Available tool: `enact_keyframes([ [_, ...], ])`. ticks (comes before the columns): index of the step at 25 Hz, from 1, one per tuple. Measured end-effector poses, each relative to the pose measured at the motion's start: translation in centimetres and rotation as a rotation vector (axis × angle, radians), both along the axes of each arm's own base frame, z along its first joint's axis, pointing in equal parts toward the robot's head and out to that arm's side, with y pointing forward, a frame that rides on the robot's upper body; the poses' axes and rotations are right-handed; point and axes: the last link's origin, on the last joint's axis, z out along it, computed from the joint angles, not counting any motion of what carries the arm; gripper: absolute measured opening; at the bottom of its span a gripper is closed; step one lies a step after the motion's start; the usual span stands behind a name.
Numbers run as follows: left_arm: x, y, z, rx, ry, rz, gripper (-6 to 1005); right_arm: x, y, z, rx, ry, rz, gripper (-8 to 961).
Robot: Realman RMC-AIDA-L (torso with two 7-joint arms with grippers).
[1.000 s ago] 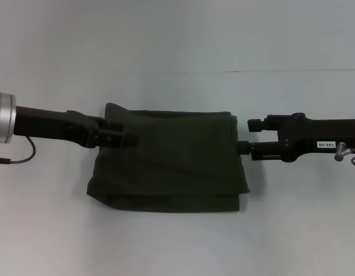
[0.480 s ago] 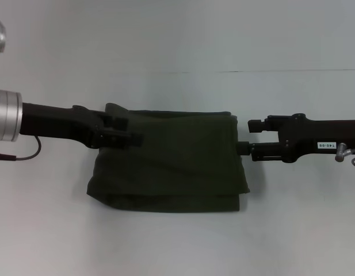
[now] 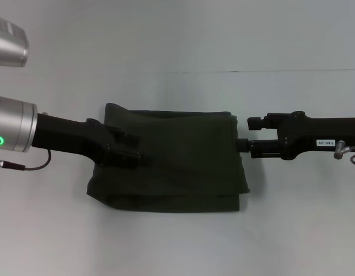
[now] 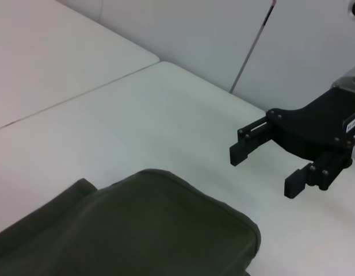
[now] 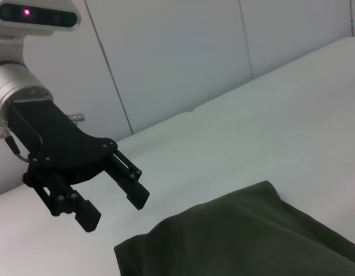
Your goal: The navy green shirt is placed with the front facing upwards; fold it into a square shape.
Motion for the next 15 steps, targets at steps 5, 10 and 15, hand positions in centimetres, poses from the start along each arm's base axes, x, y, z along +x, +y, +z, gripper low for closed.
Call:
enact_keyframes([
  [5, 0.09, 0.17, 0.23, 0.003, -0.016, 0.025, 679, 0.02, 0.05, 0.04, 0.003, 0.002, -0.005, 794],
  [10, 0.37, 0.23, 0.32, 0.005, -0.035, 0.032, 760, 0.02, 0.06, 0.02, 0.003, 0.000, -0.003, 794],
  [15, 0.36, 0.33, 0.19, 0.011, -0.034, 0.036, 849, 0.05, 0.09, 0.07, 0.008, 0.000, -0.001, 794],
])
